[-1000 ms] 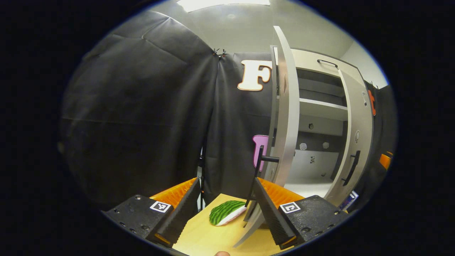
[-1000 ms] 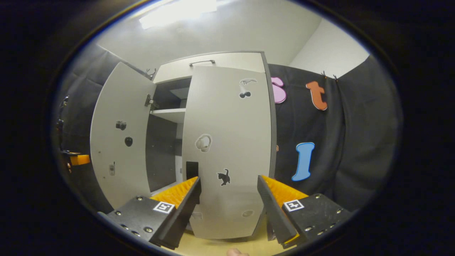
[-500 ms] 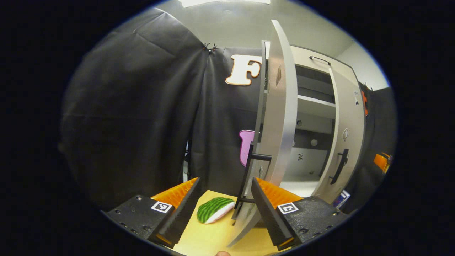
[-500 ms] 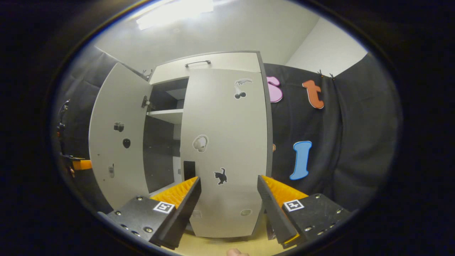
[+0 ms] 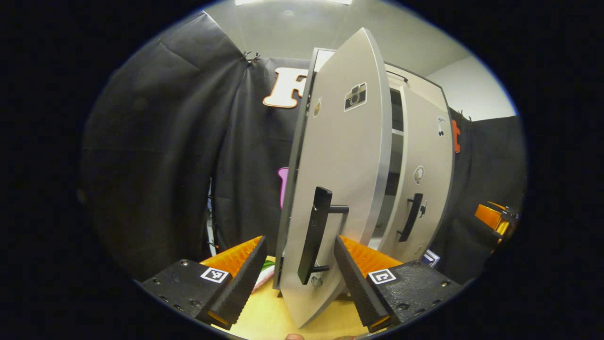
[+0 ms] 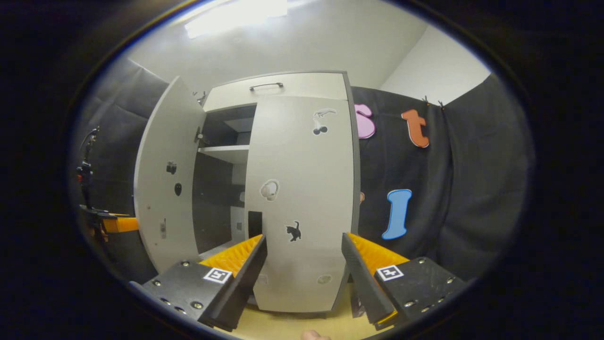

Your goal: Grasp the bottle in the cabinet with the left hand and place it on the coaster, then close the right door with the right hand and the left door with the left hand.

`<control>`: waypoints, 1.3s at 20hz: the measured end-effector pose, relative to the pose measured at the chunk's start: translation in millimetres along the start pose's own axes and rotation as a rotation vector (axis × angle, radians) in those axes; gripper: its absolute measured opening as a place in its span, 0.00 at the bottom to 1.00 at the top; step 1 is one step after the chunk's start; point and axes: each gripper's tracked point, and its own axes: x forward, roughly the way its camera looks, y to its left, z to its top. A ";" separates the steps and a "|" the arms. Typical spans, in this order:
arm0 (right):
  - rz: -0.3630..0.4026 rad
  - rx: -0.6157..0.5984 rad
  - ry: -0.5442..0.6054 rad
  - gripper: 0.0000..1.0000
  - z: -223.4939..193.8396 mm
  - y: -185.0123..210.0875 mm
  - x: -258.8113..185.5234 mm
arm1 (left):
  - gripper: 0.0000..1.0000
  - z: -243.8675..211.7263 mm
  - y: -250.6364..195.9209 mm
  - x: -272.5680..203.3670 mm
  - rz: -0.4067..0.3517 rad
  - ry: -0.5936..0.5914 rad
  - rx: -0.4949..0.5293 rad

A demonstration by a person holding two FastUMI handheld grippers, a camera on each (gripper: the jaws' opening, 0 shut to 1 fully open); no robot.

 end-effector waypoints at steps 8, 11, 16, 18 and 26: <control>-0.018 0.009 -0.006 0.96 3.2 -4.0 -4.9 | 0.93 -14.4 -67.8 18.0 -0.165 0.034 0.022; -0.026 0.015 -0.008 0.96 3.7 -5.8 -6.7 | 0.94 -12.9 -70.7 18.1 -0.169 0.033 0.051; -0.037 0.025 -0.007 0.93 4.1 -9.4 -11.1 | 0.93 -1.0 -66.9 15.5 -0.145 0.010 0.022; -0.038 0.027 -0.007 0.93 3.9 -10.6 -13.8 | 0.93 1.6 -63.3 13.5 -0.134 0.005 0.027; -0.029 0.025 -0.009 0.96 5.5 -8.2 -16.8 | 0.94 15.0 -58.1 5.9 -0.104 -0.017 0.058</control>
